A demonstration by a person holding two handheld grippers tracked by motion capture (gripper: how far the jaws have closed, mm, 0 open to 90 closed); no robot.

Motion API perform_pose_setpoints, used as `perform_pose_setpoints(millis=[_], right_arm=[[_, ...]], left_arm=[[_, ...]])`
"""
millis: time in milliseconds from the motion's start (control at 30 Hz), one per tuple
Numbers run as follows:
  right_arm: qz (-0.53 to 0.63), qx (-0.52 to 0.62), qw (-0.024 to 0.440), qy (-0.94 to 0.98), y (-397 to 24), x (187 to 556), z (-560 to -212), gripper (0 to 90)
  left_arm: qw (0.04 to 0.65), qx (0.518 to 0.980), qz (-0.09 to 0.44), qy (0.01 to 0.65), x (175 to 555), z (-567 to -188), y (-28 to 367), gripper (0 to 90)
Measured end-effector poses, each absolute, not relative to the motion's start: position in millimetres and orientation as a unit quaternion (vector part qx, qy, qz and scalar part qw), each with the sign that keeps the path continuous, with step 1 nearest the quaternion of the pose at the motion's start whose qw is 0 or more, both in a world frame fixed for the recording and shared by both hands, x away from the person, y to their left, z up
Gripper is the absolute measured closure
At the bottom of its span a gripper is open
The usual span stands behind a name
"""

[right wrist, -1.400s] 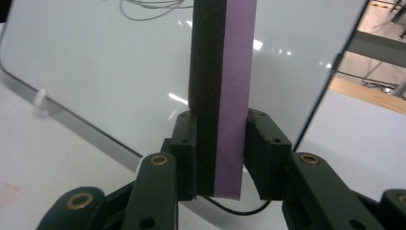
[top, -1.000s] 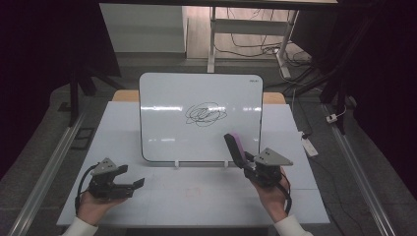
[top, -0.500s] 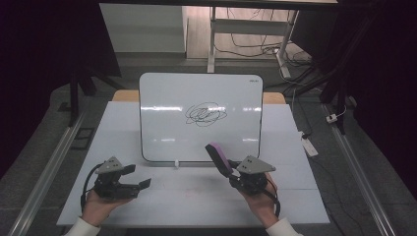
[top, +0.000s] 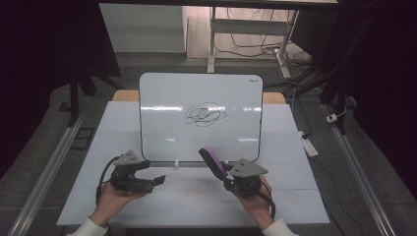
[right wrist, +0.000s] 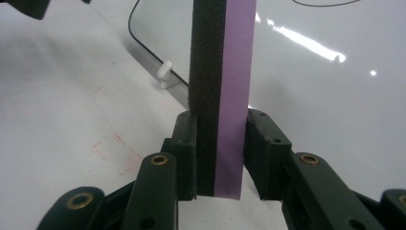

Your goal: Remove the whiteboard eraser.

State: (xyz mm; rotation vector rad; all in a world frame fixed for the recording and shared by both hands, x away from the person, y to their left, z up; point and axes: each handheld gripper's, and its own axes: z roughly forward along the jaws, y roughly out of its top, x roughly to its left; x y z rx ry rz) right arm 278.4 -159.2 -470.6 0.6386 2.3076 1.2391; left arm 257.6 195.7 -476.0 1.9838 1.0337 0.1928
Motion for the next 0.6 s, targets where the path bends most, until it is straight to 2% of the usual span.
perform_pose_setpoints(millis=[600], right_arm=[[0.442, 0.207, 0.221, 0.844, -148.2, 274.6, -474.9, 66.2]], left_arm=[[0.452, 0.800, 0.056, 0.390, 274.0, -454.2, 172.2, 16.3]])
